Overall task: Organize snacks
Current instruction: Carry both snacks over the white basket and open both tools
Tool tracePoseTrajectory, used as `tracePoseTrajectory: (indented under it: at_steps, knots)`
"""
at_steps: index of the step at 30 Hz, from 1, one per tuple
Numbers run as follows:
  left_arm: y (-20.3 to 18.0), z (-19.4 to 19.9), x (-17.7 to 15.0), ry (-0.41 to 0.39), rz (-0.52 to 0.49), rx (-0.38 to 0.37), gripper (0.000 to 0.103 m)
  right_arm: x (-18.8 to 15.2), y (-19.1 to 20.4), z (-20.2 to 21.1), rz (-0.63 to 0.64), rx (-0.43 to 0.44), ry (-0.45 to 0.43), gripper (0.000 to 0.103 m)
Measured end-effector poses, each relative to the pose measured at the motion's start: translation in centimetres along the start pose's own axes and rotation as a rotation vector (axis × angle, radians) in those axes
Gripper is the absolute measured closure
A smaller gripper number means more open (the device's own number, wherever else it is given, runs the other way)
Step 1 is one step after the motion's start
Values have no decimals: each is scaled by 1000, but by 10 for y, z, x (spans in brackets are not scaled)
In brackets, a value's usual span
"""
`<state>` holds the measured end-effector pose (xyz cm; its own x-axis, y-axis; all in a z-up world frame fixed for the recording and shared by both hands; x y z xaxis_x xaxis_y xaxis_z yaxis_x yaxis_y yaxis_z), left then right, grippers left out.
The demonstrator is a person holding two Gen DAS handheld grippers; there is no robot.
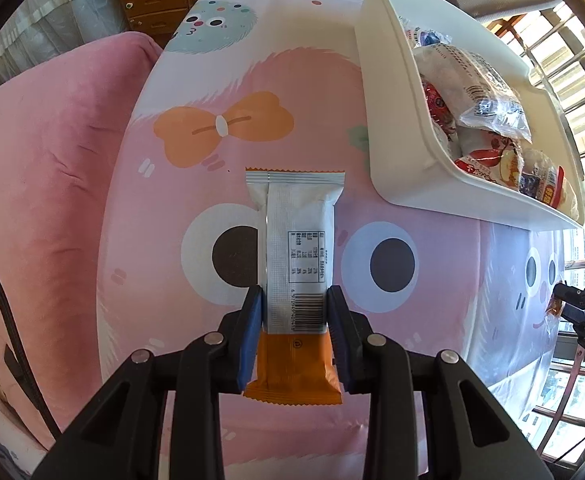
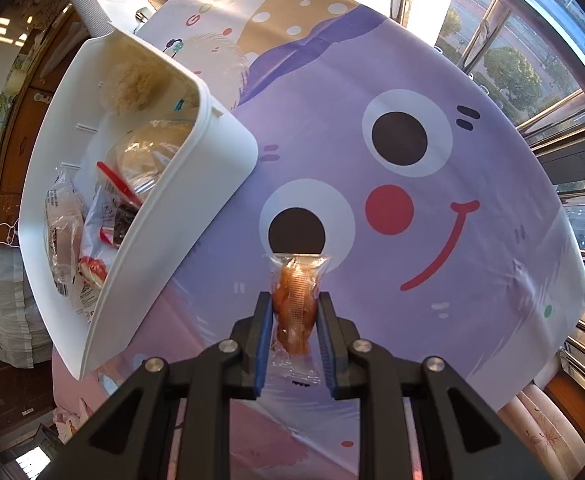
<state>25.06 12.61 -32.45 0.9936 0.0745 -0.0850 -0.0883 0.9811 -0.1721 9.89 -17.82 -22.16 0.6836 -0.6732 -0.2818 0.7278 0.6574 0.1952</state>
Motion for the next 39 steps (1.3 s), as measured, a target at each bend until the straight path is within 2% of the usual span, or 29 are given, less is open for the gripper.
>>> tracePoseTrajectory:
  at_steps: [9, 15, 21, 27, 39]
  knots:
    - [-16, 52, -9, -81, -24, -36, 73, -35, 45, 8, 158, 38, 51, 81]
    - [-37, 87, 0, -137, -106, -50, 73, -46, 76, 20, 253, 72, 62, 81]
    - [-59, 116, 15, -177, -182, -42, 73, -29, 94, 37, 318, 102, 36, 81]
    - [-80, 137, 44, -234, -223, -36, 73, -9, 117, 51, 368, 111, -7, 81]
    - [-124, 144, 96, -296, -255, -47, 72, 29, 136, 62, 441, 44, -127, 81]
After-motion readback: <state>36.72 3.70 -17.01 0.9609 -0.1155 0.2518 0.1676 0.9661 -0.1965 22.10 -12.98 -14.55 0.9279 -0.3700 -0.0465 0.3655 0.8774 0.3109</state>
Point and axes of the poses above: each gripper's, at about its wrist camera, not at the fingertips, and z roughly against the way its jaws point, y to its left, x to its top, the point moved 7 cm from there along -z, roughly the way its jaws point, and after that the axes turned 13 degrees about y, right-handed, at the moved point
